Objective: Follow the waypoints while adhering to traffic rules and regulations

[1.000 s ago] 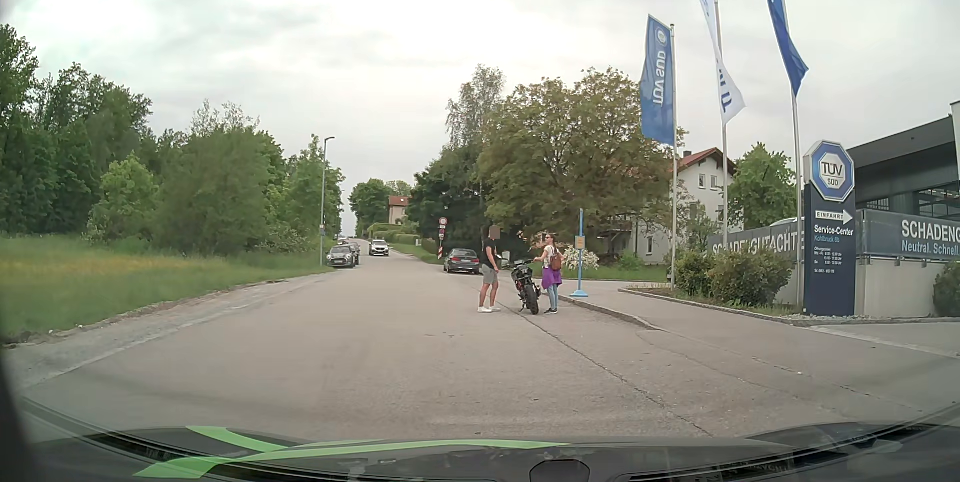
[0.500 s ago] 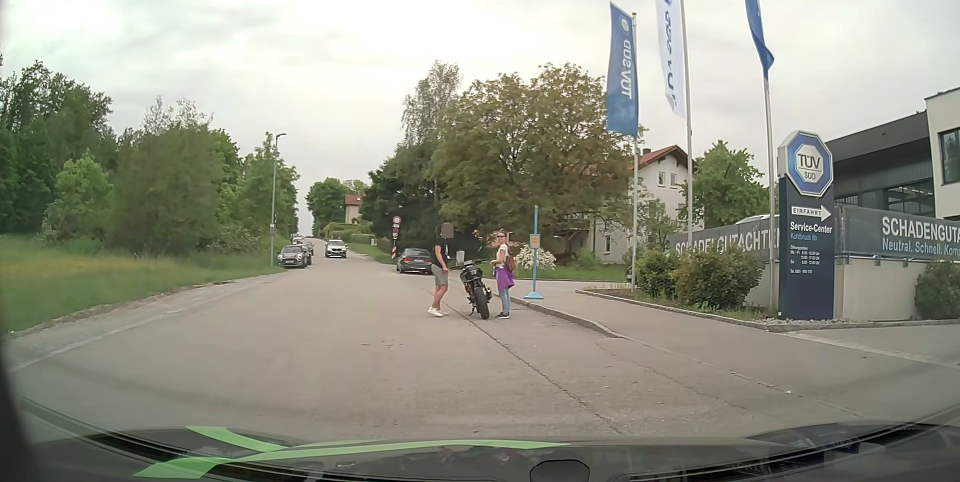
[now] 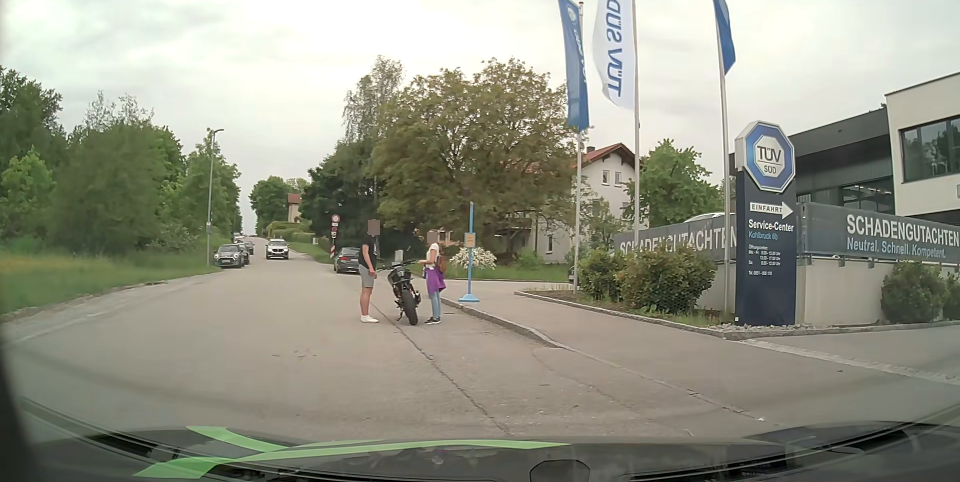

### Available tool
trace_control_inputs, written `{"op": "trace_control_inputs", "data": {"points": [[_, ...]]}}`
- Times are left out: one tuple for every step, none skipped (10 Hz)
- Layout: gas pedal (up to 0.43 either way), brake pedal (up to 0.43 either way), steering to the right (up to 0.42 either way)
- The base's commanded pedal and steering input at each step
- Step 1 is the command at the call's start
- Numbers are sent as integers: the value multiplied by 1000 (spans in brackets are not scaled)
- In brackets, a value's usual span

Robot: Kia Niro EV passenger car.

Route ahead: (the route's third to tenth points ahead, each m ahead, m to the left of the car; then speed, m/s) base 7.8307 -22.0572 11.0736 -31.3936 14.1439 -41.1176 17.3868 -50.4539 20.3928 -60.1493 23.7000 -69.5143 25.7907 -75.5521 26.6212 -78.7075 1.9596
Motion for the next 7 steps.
{"op": "trace_control_inputs", "data": {"points": [[87, 0, 503], [87, 0, 526], [87, 0, 544], [98, 0, 566], [98, 0, 581], [98, 0, 598], [98, 0, 613]]}}
